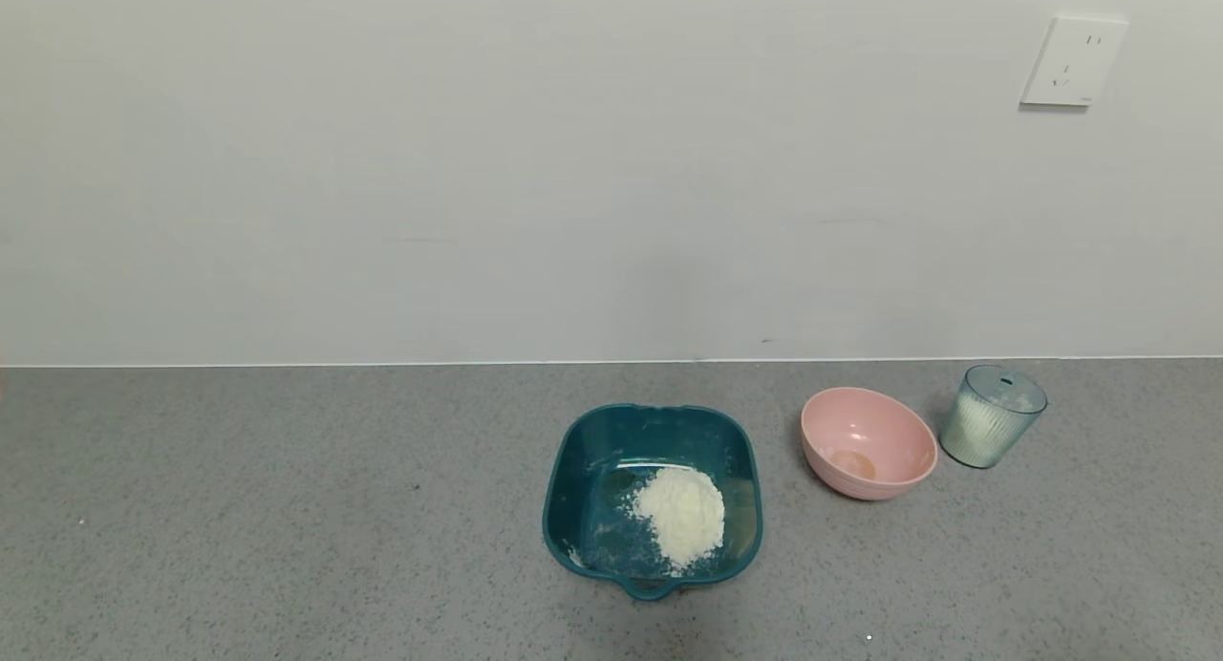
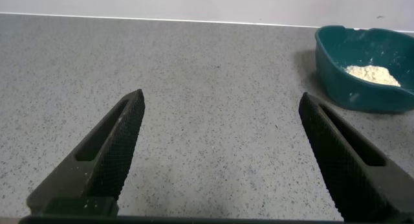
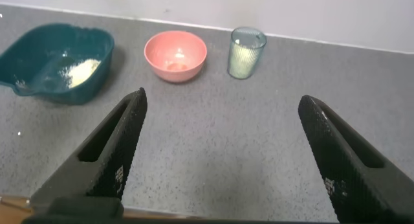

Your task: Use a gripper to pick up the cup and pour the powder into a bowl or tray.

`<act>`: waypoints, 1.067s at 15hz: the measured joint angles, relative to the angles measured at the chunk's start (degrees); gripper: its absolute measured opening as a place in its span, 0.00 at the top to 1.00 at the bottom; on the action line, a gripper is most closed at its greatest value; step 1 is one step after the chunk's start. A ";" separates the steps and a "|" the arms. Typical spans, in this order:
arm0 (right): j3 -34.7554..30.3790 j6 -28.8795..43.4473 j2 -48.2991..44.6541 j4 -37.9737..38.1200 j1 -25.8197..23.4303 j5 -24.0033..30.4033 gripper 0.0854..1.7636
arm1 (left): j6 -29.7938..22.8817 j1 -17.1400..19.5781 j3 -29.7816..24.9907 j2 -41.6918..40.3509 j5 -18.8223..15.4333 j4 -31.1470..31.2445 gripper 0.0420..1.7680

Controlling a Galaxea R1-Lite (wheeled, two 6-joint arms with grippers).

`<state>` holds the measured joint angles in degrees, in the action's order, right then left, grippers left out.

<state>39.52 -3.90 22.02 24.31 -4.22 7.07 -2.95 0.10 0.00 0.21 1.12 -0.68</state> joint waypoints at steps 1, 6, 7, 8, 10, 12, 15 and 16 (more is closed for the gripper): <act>0.16 0.05 -1.76 -0.04 -0.38 -0.16 0.04 | 0.00 -0.02 0.00 0.00 0.00 0.00 0.03; -0.57 0.13 -8.05 0.05 -2.00 -0.73 0.04 | 0.00 -0.02 0.00 0.00 -0.02 0.02 0.03; -0.74 0.35 -8.77 0.05 -0.77 -0.77 0.04 | 0.00 -0.02 0.00 0.00 0.00 0.02 0.03; -0.91 0.38 -9.59 0.05 1.16 -0.84 0.04 | 0.00 -0.02 0.00 0.00 -0.02 0.02 0.03; -2.26 0.22 -11.68 -0.17 3.25 -0.93 0.04 | 0.00 -0.02 0.00 0.00 0.00 0.00 0.03; -5.71 -0.41 -15.19 -0.88 3.93 -0.96 0.04 | 0.00 -0.05 0.00 0.00 -0.02 0.02 0.03; -13.67 -0.69 -20.07 -2.18 4.04 -3.74 0.04 | 0.00 0.00 0.00 0.00 -0.02 0.02 0.03; -15.99 0.02 -20.81 -4.79 4.04 -5.80 0.04 | -0.02 -0.05 0.00 0.00 -0.02 0.00 0.03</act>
<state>23.53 -3.88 1.21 19.52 -0.18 1.27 -2.97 0.05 0.00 0.21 1.10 -0.68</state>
